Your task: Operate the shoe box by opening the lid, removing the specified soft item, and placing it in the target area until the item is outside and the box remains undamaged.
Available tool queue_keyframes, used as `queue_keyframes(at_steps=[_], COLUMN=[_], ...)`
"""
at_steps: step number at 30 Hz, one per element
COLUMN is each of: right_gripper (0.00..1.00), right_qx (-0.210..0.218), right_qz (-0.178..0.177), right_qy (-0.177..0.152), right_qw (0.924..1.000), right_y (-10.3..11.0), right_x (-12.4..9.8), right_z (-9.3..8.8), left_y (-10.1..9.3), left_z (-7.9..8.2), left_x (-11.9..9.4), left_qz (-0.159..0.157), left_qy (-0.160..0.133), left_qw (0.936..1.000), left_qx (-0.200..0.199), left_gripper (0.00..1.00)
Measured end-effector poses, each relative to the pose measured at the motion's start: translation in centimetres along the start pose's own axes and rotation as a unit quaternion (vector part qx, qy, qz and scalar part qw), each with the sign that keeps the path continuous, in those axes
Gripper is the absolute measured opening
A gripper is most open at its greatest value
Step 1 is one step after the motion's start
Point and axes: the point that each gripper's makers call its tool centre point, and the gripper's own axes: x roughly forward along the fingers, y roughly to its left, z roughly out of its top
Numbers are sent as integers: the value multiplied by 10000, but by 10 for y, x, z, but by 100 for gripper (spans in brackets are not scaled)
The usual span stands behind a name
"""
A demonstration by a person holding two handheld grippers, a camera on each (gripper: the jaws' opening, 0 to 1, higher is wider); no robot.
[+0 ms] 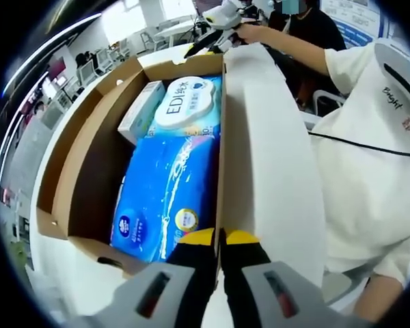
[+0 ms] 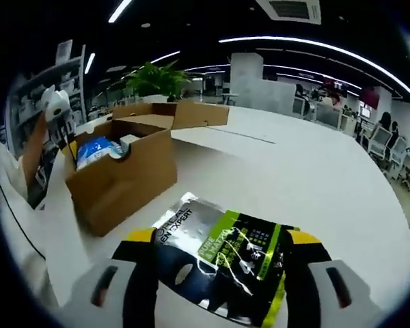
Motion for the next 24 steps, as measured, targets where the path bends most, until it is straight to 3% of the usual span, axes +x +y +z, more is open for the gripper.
queue_keyframes(at_steps=[9, 14, 15, 17, 24], right_gripper=[75, 69, 67, 64, 61], right_qx=[-9, -261, -150, 205, 302], right_qz=[-12, -381, -308, -254, -335], right_qy=[-93, 239, 104, 156, 18], right_qw=[10000, 9986, 9994, 9993, 9990], right_y=[13, 7, 10, 13, 9], right_x=[7, 11, 11, 11, 12], right_z=[-4, -18, -14, -18, -17], left_y=[0, 1, 1, 0, -1], left_z=[0, 0, 0, 0, 0], left_x=[0, 0, 0, 0, 0], left_qz=[-29, -31, -30, -30, 0], left_qy=[-38, -46, -42, -46, -57], left_qw=[10000, 10000, 10000, 10000, 10000], left_qx=[-1, -6, -3, 1, -4], left_gripper=[2, 2, 2, 2, 2])
